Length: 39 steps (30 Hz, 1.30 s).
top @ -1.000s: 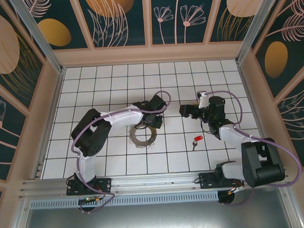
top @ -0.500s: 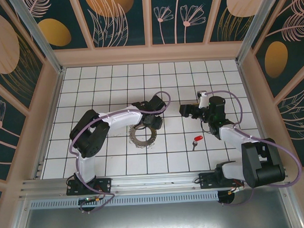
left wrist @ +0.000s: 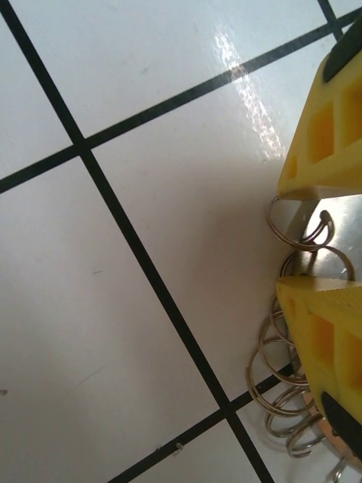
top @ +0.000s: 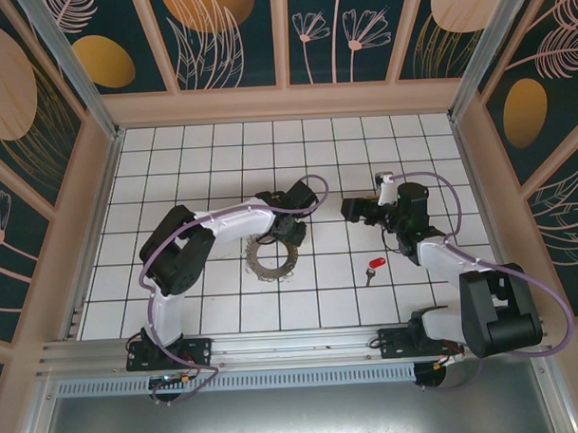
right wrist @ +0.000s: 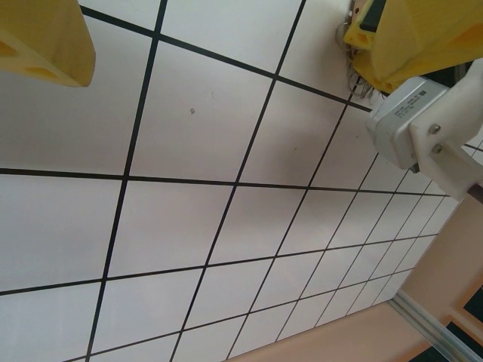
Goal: Put the keys on the keyring
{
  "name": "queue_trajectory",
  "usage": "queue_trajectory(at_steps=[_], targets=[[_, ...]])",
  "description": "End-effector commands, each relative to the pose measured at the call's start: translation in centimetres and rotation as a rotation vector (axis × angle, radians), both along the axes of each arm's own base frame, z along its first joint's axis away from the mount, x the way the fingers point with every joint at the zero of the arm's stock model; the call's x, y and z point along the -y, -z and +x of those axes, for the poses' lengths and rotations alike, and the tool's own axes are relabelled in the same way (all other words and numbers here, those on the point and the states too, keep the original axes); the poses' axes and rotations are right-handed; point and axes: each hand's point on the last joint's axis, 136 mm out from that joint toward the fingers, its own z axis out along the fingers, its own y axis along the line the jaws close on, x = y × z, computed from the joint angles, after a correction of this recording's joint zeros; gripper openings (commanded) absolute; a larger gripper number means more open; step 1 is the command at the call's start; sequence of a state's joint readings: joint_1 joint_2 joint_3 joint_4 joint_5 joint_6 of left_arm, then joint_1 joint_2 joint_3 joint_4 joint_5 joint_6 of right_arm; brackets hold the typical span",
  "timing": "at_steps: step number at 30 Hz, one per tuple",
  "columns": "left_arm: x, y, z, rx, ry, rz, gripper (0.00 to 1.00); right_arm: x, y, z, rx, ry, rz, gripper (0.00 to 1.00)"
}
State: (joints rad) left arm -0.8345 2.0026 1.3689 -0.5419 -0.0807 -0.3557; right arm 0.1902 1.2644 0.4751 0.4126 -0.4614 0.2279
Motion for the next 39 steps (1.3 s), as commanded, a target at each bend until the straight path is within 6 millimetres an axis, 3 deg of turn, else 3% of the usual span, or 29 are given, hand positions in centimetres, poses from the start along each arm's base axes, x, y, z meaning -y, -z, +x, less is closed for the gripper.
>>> queue_trajectory(at_steps=[1, 9, 39], targets=[[0.0, 0.4, -0.6, -0.031, 0.039, 0.031, 0.31, 0.5, -0.4, 0.3, 0.019, 0.025, 0.009, 0.94], [-0.1, 1.5, -1.0, -0.067, 0.071, 0.060, 0.29, 0.6, -0.4, 0.3, 0.018, 0.028, 0.007, 0.94], [2.1, -1.4, -3.4, -0.089, 0.104, -0.047, 0.17, 0.8, -0.1, 0.2, 0.018, 0.038, 0.004, 0.95]])
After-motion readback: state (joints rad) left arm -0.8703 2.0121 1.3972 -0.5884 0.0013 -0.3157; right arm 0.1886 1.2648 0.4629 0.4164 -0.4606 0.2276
